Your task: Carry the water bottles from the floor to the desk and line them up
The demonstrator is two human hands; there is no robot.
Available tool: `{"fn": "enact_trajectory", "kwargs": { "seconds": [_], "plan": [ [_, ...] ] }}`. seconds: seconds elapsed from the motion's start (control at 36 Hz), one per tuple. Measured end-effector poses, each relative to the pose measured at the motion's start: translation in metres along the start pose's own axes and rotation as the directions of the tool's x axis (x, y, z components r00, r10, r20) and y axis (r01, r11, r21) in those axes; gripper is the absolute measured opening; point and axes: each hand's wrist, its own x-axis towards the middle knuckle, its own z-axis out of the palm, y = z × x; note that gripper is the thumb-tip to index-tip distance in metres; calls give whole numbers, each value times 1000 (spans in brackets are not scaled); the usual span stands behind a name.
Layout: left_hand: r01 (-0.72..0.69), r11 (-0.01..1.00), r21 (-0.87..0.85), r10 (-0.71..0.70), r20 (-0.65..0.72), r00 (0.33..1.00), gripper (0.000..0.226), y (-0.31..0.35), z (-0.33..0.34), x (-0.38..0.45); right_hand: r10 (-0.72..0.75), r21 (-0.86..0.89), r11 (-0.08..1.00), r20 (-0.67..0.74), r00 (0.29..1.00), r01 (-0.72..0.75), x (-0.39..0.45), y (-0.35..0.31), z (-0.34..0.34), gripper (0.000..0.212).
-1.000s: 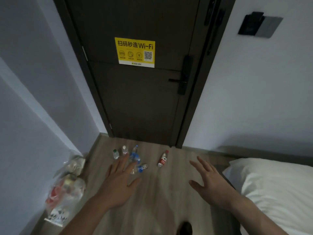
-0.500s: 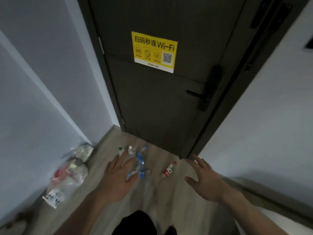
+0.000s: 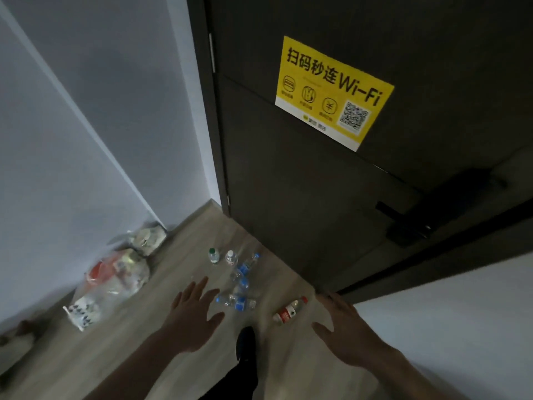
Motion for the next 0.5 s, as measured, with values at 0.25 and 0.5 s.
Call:
{"fn": "enact_trajectory", "kwargs": {
  "seconds": [0.25,0.5],
  "plan": [
    [20,1000,-14,-18,148,989,66,10,8,121,52,-36,998,125,991,-48,112,29,1,67],
    [92,994,-59,-77,222,972,66,9,57,225,180,72,976,267,947,-206,252,68,39,52]
  ]
}}
